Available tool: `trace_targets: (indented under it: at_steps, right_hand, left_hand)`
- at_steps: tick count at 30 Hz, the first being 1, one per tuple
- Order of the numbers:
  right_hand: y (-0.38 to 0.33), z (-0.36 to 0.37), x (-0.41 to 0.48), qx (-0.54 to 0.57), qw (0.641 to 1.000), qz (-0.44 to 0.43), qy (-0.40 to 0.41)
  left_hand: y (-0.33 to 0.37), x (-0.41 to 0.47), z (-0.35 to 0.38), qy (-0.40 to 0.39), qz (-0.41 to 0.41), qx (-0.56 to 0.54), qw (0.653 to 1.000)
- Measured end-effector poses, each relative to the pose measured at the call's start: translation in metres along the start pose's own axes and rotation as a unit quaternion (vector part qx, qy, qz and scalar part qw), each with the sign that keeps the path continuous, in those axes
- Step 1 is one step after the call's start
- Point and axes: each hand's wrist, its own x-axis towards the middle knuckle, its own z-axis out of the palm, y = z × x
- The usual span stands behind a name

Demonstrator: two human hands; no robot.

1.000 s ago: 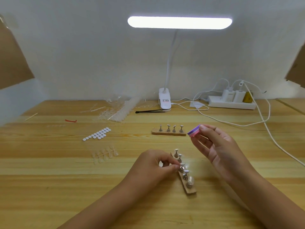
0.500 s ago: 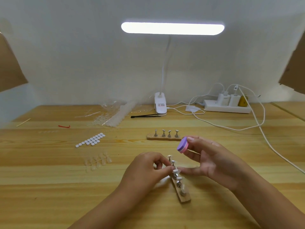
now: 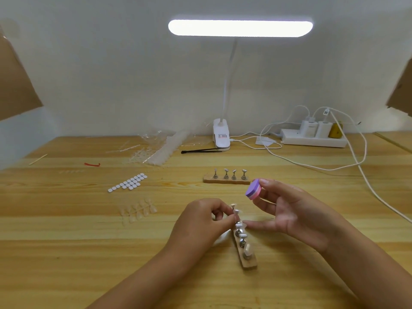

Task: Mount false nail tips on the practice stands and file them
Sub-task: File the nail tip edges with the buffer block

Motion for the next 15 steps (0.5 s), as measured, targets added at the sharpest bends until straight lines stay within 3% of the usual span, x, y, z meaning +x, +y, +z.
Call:
trace_targets:
  at_steps: [6,10,15]
  right_hand:
    - [-0.003,0.002,-0.003,-0.026,1.0,-0.003,0.012]
    - [-0.004,0.004,-0.006,-0.14,0.986,-0.07,0.057]
    - [-0.002,0.011,-0.009,-0.132,0.984,-0.12,0.032]
  left_hand:
    - [0.002,0.001,-0.004,-0.022,-0.041,-0.075,0.996]
    - [0.001,-0.005,-0.015,-0.011,-0.03,-0.151,0.988]
    - [0.006,-0.011,-0.02,-0.043,-0.026,-0.275,0.96]
